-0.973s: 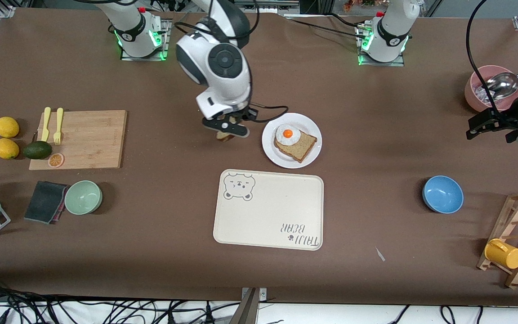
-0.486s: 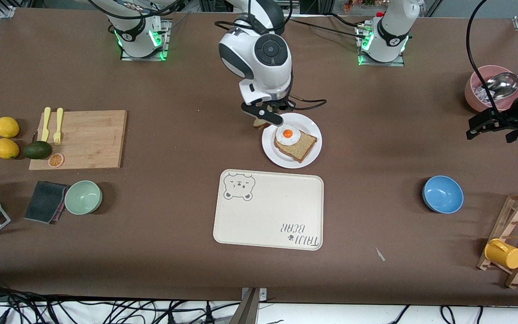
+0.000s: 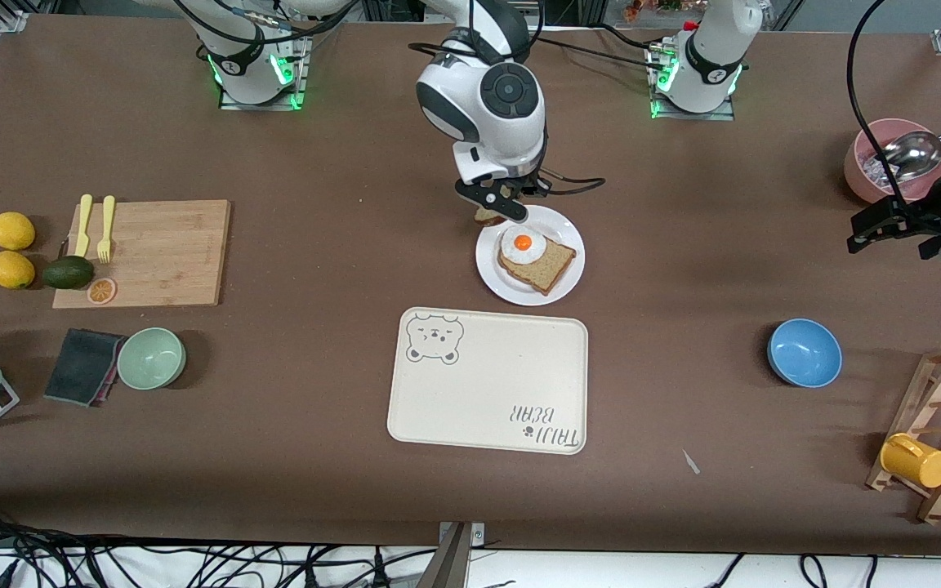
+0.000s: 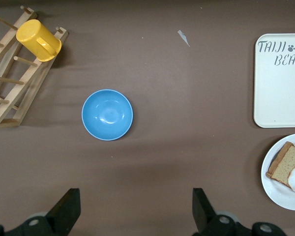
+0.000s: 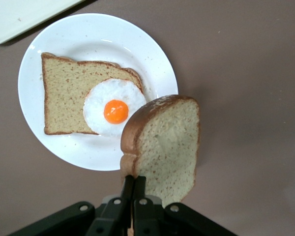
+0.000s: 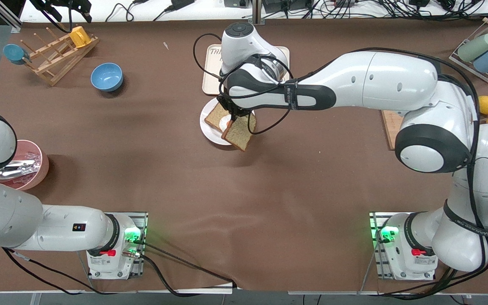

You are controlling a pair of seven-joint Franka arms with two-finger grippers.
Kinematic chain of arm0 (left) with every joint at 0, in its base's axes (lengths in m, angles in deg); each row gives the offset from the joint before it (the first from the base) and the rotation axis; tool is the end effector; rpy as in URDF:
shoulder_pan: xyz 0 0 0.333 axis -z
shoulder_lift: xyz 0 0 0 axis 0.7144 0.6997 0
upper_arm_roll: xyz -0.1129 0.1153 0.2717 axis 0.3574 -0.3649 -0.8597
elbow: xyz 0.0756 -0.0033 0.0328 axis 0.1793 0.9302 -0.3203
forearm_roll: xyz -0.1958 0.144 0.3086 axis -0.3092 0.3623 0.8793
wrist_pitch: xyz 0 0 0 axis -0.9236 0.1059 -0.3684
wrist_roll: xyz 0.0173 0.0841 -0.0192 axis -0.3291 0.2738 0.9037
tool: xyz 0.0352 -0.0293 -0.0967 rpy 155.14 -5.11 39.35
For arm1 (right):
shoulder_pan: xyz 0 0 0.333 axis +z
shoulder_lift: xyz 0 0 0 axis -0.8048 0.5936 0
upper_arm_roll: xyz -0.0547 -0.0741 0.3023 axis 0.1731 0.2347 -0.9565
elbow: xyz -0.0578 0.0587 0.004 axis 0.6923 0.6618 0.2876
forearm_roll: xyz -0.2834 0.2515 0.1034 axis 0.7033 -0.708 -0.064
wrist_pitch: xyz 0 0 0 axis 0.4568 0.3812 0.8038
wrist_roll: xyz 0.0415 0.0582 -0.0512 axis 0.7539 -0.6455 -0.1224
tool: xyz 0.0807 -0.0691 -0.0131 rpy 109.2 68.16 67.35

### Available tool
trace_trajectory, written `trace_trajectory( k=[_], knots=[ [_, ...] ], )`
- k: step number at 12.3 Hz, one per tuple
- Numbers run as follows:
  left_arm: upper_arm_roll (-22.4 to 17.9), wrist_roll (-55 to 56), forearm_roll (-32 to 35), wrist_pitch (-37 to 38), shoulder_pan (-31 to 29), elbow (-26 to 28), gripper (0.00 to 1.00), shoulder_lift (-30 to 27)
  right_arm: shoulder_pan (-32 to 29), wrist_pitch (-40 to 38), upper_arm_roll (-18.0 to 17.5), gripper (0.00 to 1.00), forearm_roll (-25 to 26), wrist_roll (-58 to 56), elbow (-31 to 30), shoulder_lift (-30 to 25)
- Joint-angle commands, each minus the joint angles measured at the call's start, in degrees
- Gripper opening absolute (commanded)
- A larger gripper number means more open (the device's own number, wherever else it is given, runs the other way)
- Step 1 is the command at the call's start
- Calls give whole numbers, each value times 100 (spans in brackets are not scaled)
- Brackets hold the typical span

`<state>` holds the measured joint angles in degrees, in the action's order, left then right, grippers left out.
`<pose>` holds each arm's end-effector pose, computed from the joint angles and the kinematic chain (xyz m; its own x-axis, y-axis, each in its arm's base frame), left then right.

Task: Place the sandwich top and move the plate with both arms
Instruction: 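Lower the bread slice onto the egg and open the right gripper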

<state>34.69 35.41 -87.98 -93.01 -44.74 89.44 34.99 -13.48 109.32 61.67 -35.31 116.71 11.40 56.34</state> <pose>0.5872 0.0308 0.5748 0.9973 -0.0668 0.0307 -0.0670 -0.9977 0.0064 0.4201 0.5950 0.3332 0.8713 -0.4564 -0.1802 -0.4664 -0.8844 -0.0152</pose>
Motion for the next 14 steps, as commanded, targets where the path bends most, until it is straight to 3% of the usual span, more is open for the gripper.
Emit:
trace_trajectory(
  k=[1,5,8,14],
  knots=[
    [-7,-42,-68,66,-7,-137,100,56,32,73,32,0,-36,13,328,210],
    [-7,-33,-68,66,-7,-137,100,56,15,-86,32,0,-80,13,697,271],
    [-7,-16,-68,66,2,-137,100,56,41,-41,41,0,-10,40,1057,648],
    [-7,-15,-68,66,2,-137,100,56,50,46,50,0,210,40,1067,912]
  ],
)
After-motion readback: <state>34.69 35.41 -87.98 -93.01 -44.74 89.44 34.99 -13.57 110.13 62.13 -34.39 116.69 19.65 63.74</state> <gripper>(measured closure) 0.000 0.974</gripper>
